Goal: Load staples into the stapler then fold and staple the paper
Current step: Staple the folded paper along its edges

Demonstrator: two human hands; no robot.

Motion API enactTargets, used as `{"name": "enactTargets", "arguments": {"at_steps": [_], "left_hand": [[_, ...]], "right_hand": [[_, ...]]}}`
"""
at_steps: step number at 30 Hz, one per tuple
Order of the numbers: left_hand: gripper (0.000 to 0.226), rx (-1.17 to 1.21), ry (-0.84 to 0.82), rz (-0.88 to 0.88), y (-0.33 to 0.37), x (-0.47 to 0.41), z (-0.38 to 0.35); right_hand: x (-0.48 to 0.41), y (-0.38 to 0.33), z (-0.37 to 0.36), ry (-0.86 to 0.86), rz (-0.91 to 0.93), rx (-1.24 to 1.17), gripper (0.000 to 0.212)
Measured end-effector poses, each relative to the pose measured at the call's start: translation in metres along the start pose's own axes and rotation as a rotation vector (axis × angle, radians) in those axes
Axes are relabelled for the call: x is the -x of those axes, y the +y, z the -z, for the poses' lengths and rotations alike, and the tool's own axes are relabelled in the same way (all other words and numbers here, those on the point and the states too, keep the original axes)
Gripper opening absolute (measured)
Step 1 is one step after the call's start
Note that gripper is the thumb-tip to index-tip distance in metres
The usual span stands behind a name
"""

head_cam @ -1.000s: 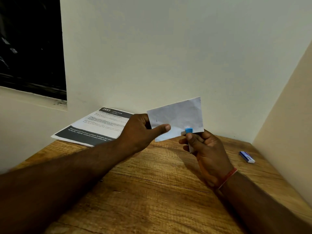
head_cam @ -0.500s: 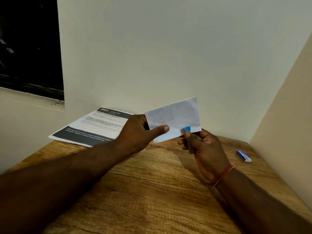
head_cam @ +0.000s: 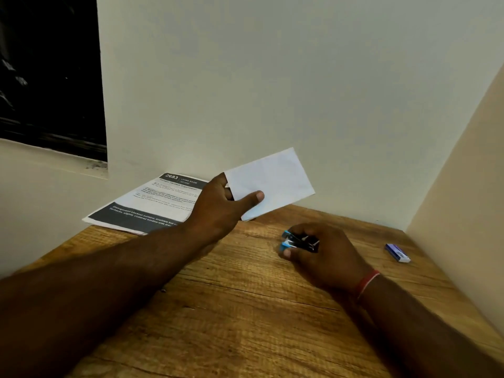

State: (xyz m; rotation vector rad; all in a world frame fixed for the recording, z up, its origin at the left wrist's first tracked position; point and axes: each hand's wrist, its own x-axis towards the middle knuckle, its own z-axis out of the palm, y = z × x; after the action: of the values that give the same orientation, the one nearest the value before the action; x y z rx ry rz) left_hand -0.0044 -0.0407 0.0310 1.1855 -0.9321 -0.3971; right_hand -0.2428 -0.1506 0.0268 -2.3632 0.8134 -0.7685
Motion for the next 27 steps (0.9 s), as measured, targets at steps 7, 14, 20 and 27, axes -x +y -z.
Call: {"name": "enactTargets", "arguments": {"at_steps": [7, 14, 20, 27], "left_hand": [[0.094, -0.114, 0.005, 0.004, 0.0, 0.003, 0.001], [0.095, -0.218, -0.054, -0.108, -0.002, 0.006, -0.001], [0.094, -0.603, 0.034, -0.426, 0.005, 0.014, -0.007], [0.032, -0.418, -0.173, -0.52, 0.018, 0.033, -0.022]], "right_hand": [[-0.003, 0.002, -0.005, -0.088, -0.027, 0.206, 0.041], [-0.002, -0.015, -0.009, 0.113, -0.098, -0.639, 0.026], [-0.001, -0.02, -0.015, 0.217, -0.082, -0.725, 0.022], [0.01, -0.035, -0.018, 0.213, 0.141, -0.475, 0.023]]}}
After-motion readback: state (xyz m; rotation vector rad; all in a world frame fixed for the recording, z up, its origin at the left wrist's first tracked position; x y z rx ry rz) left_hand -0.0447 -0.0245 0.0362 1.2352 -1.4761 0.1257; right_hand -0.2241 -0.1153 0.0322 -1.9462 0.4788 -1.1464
